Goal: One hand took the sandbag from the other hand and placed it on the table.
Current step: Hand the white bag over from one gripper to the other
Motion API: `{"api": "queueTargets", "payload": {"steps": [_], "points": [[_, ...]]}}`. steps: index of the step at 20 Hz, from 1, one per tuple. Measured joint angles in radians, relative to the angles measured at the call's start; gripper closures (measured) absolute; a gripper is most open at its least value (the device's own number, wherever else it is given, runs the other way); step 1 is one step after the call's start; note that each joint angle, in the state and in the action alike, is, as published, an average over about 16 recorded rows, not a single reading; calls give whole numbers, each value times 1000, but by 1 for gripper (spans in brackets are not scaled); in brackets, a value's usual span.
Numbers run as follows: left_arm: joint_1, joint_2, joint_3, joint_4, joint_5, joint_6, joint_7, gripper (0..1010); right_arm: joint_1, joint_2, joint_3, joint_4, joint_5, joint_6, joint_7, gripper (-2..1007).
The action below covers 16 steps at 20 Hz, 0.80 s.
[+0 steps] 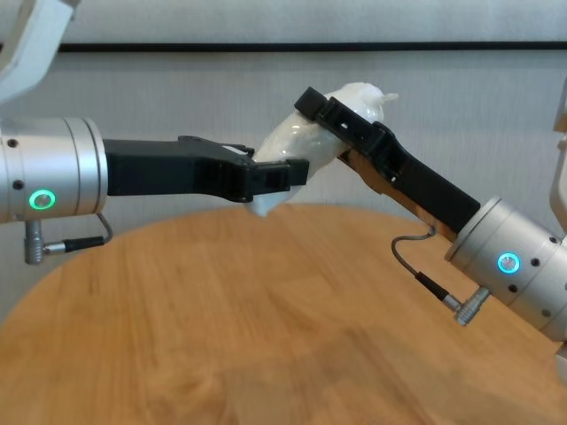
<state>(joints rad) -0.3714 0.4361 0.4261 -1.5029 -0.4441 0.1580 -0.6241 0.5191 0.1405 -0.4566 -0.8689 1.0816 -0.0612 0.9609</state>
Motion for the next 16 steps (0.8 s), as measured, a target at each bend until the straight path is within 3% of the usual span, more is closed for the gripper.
{"api": "queueTargets", "payload": {"steps": [8, 16], "points": [[0, 0, 0, 0, -1, 0, -1, 475, 5, -8, 2, 15, -4, 3, 5, 431], [0, 0, 0, -1, -1, -1, -2, 216, 8, -14, 5, 24, -11, 4, 2, 431]]}}
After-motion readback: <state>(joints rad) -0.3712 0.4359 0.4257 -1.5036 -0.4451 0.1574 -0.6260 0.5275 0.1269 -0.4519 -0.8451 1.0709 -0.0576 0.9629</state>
